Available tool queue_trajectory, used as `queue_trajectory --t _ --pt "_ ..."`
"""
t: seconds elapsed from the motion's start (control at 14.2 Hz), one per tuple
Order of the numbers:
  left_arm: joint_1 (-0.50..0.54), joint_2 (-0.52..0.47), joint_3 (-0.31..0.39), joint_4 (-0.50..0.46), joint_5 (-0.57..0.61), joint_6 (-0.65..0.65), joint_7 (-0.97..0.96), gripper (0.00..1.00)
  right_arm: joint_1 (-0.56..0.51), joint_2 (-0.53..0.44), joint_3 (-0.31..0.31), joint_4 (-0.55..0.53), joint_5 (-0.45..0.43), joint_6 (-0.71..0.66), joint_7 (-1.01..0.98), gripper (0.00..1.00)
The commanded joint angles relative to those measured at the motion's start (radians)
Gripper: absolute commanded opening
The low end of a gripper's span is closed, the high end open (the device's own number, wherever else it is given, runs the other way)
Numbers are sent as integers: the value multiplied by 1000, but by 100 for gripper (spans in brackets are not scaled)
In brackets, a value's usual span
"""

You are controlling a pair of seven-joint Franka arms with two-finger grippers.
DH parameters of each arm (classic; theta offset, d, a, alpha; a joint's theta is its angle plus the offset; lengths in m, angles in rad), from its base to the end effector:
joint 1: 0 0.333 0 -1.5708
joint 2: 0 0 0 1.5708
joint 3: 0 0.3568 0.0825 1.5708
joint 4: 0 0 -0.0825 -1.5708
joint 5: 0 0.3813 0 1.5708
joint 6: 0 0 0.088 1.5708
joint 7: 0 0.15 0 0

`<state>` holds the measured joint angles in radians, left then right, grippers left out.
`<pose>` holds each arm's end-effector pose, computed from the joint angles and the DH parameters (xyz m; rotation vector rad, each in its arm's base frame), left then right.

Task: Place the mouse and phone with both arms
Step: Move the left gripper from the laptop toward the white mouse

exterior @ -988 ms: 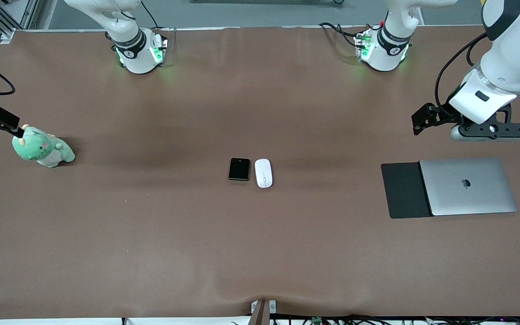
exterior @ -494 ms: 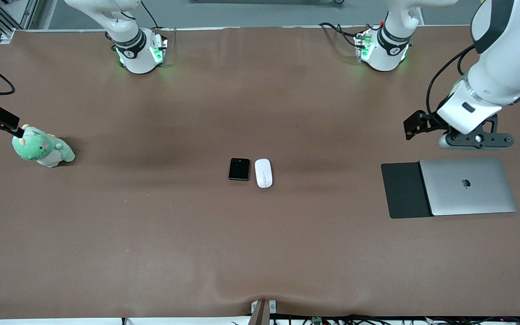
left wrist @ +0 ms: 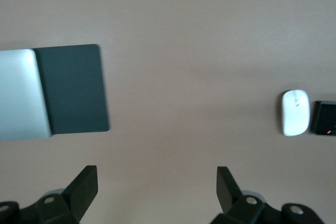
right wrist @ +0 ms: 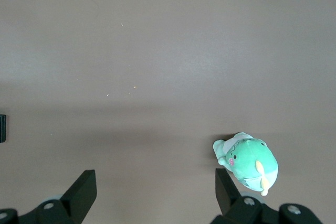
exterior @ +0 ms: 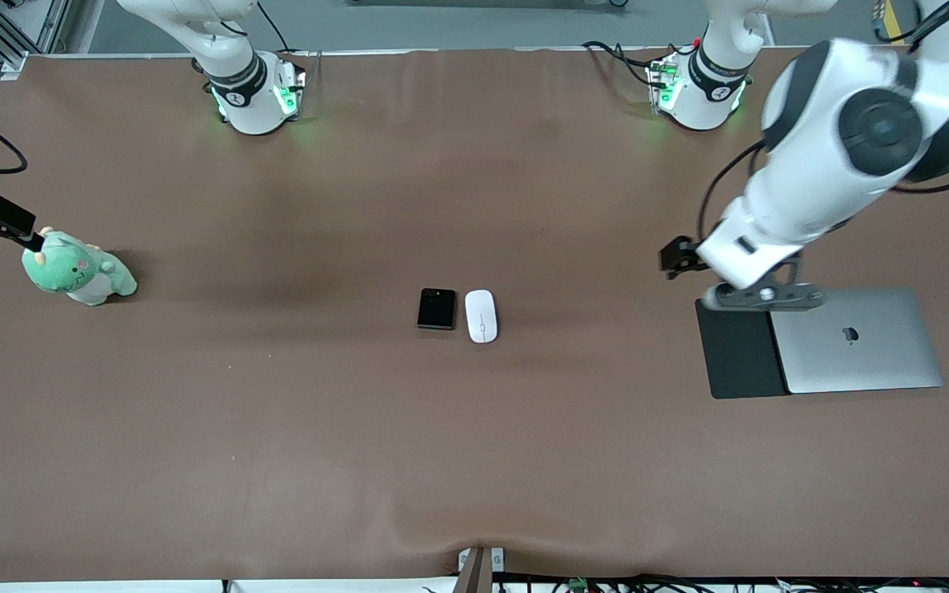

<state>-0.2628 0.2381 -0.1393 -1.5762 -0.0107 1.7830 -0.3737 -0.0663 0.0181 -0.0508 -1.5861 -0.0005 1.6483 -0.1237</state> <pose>0.5889 -0.2434 0.4971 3.1116 -0.0351 -0.0673 0.5634 -0.0661 0.6120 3.1341 0.0104 0.0684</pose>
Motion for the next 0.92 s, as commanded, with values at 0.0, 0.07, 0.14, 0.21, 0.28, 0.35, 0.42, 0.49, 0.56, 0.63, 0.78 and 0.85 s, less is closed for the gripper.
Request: queue_trajectory --t 0.0,0.07,0.14,0.21,0.28,0.35,0.42,0.49,0.56,0.63,0.78,0.85 --pt "-65 91 -2 90 26 22 -95 100 -12 14 8 28 -13 -18 4 100" --pt "-97 121 0 100 46 42 -135 100 -12 14 8 28 -13 -18 4 100" --pt "-130 147 -2 104 69 61 -186 100 -12 14 8 28 -13 -18 6 100" --pt "-154 176 -2 114 84 84 -236 100 -12 14 8 28 -13 -18 4 100" --pt "-176 199 -2 117 87 98 -269 100 -12 14 8 28 -13 -18 4 100" --pt "-187 217 -3 117 86 111 -286 100 -12 14 8 28 -13 -18 4 100" --pt "-197 236 -3 117 84 127 -297 100 -12 14 8 28 -13 -18 4 100" --pt "-211 256 -3 117 84 147 -316 100 -12 14 8 28 -13 -18 4 100" --pt "-226 279 -3 117 86 171 -341 100 -12 14 8 28 -13 -19 4 100" --pt "-246 305 -2 120 86 203 -368 100 -12 14 8 28 -13 -18 4 100" --pt "-253 366 -5 168 83 226 -389 100 -12 14 8 28 -13 -18 4 100" --pt "-266 391 -5 195 81 227 -393 100 -12 14 8 28 -13 -19 4 100"
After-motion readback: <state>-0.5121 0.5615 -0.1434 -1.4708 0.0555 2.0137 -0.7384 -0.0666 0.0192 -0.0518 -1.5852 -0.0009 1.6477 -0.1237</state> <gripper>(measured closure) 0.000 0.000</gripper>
